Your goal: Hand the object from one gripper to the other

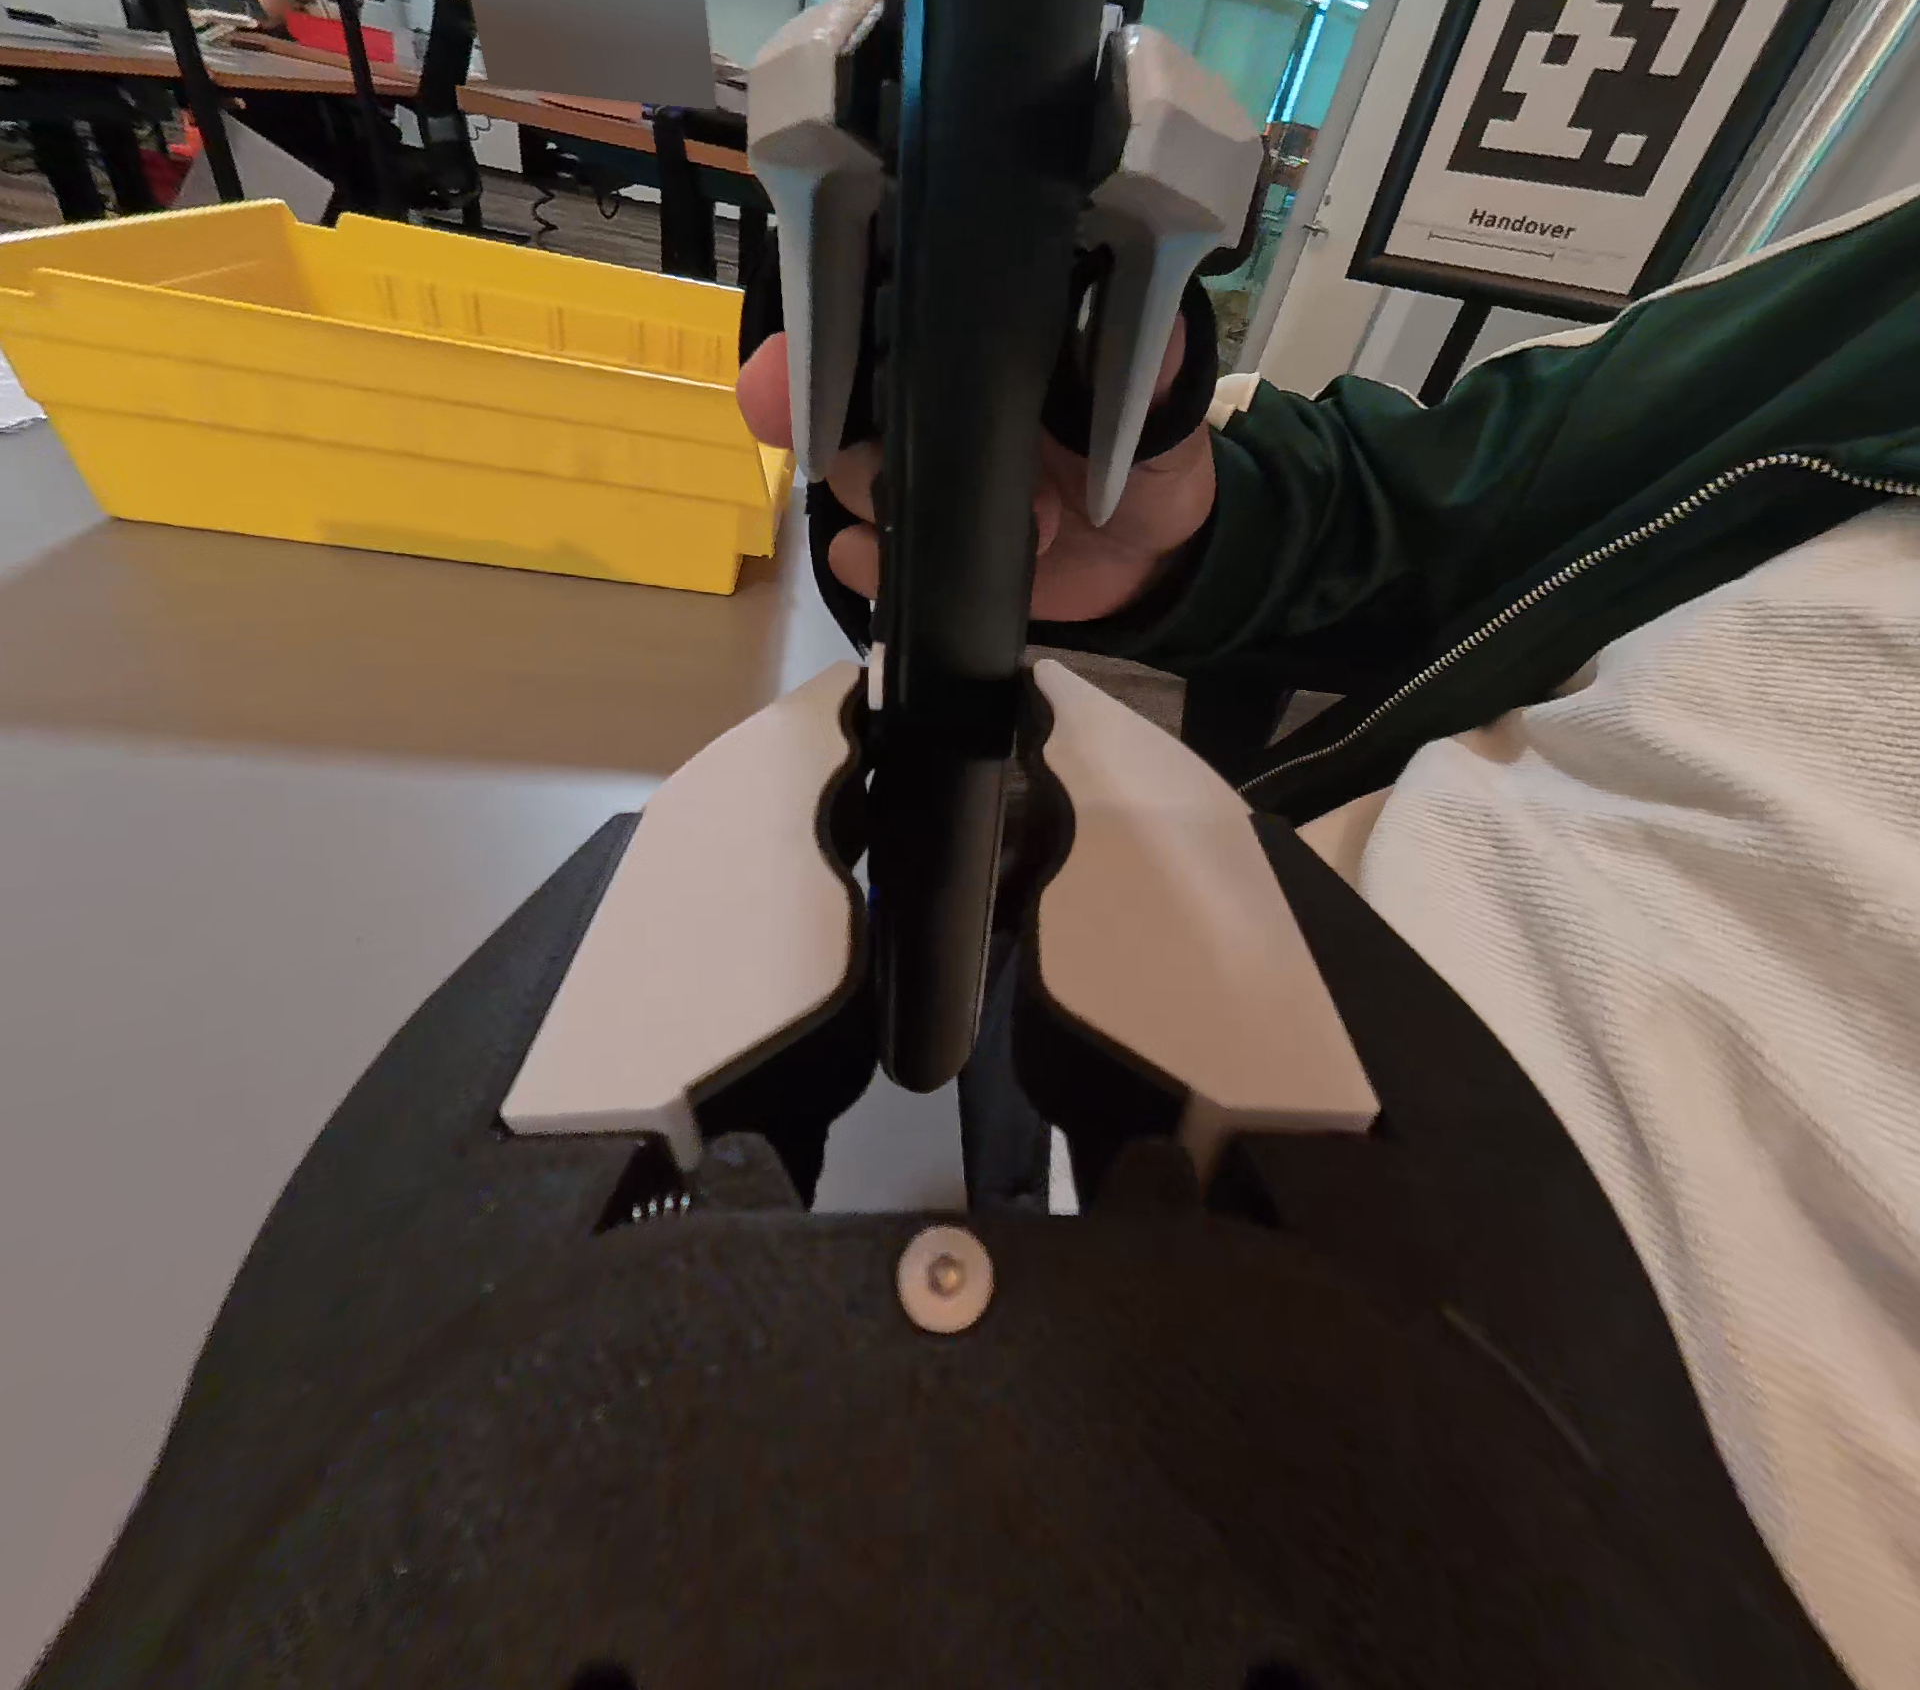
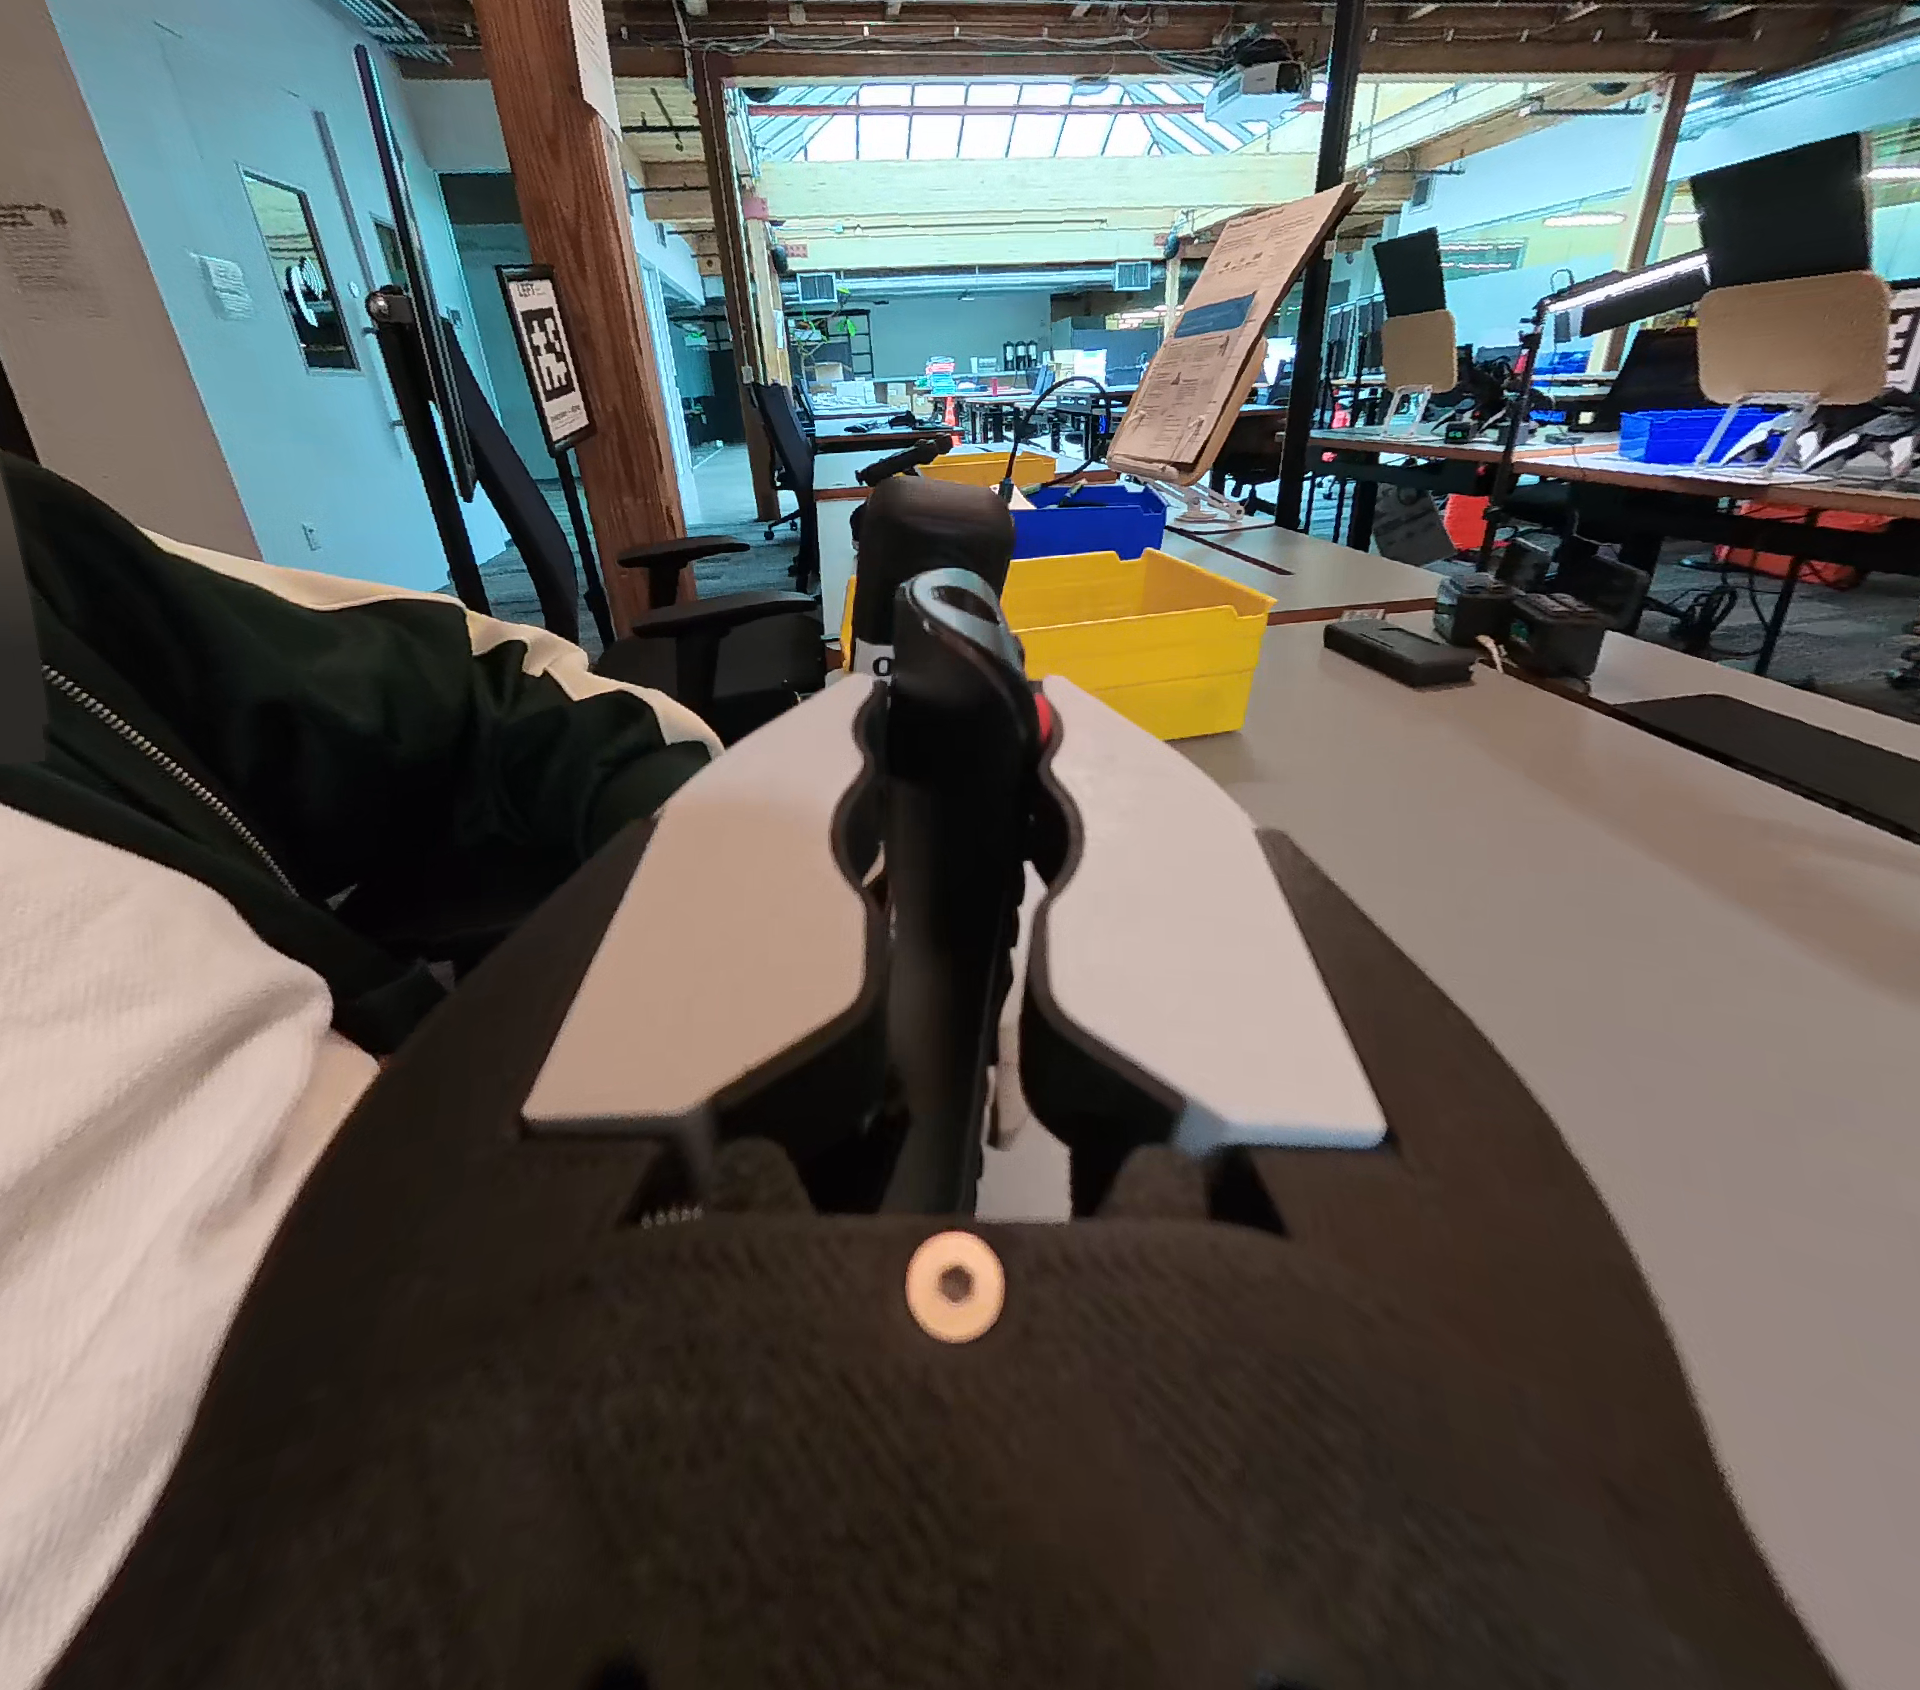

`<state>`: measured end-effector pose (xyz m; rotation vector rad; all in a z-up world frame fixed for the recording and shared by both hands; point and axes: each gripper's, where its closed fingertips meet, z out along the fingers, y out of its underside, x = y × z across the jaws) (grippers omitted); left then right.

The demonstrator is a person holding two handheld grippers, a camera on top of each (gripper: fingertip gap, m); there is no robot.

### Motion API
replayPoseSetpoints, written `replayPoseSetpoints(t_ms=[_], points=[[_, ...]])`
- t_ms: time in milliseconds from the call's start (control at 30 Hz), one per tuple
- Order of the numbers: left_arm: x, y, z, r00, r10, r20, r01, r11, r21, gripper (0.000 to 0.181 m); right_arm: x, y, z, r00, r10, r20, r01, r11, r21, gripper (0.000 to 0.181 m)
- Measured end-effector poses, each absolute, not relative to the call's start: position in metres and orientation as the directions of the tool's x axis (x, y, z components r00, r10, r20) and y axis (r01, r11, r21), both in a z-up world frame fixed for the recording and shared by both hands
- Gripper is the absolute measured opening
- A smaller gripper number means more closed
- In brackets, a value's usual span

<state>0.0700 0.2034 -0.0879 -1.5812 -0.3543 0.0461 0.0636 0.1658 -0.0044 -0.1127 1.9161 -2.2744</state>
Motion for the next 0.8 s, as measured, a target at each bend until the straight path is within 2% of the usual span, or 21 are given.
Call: replayPoseSetpoints(t_ms=[167,267,300,367,500,633,800], points=[[0.07,0.205,-0.088,0.95,0.261,0.172,0.179,-0.004,-0.984,0.023,0.066,0.164,-0.001,-0.98,-0.194,-0.046,0.083,-0.184,-0.98,0.03],[0.068,0.203,-0.086,0.946,0.275,0.172,0.176,0.01,-0.984,0.023,0.06,0.164,0.003,-0.989,-0.144,-0.032,0.063,-0.217,-0.974,0.078],[0.067,0.202,-0.084,0.944,0.279,0.178,0.179,0.022,-0.984,0.024,0.057,0.165,0.004,-0.991,-0.129,-0.02,0.05,-0.23,-0.972,0.089],[0.064,0.196,-0.077,0.938,0.294,0.185,0.176,0.057,-0.983,0.023,0.052,0.168,0.003,-0.995,-0.1,0.01,0.015,-0.245,-0.969,0.098],[0.059,0.182,-0.063,0.928,0.317,0.193,0.164,0.116,-0.98,0.023,0.038,0.169,-0.023,-0.997,-0.071,0.008,0.005,-0.189,-0.982,0.096],[0.057,0.171,-0.052,0.924,0.341,0.172,0.135,0.128,-0.982,0.023,0.034,0.158,-0.056,-0.987,-0.103,-0.124,0.134,-0.096,-0.986,0.091],[0.057,0.164,-0.042,0.921,0.365,0.139,0.101,0.12,-0.988,0.023,0.054,0.145,-0.079,-0.967,-0.188,-0.17,0.174,-0.004,-0.985,0.066]])
